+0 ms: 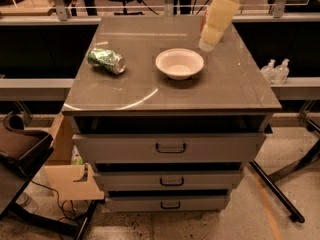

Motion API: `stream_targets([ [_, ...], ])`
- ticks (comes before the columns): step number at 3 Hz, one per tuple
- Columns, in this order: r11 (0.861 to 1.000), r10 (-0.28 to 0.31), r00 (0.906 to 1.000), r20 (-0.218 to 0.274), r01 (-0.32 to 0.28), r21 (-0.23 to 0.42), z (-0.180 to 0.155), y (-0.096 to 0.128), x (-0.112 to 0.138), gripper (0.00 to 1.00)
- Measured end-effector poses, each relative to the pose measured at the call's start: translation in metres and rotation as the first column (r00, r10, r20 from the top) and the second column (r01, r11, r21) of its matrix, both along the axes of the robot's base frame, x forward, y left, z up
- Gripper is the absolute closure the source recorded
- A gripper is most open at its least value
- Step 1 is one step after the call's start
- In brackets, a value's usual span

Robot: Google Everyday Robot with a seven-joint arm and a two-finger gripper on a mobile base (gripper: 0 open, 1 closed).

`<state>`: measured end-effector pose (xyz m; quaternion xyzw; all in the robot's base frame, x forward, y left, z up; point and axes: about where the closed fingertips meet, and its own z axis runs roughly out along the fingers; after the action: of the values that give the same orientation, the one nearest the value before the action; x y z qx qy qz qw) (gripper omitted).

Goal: Place green can upright

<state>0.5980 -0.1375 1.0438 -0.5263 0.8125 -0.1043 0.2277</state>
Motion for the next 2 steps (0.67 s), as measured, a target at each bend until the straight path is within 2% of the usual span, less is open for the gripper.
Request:
stream_targets([
  [1,0.994,-0.082,0.9951,0.055,0.077,0.083,0.0165,0.0522,0.0354,0.0],
  [2,0.994,-0.08,0.9953,0.056,0.075,0.082,0.0165,0.0521,0.0355,0.0],
])
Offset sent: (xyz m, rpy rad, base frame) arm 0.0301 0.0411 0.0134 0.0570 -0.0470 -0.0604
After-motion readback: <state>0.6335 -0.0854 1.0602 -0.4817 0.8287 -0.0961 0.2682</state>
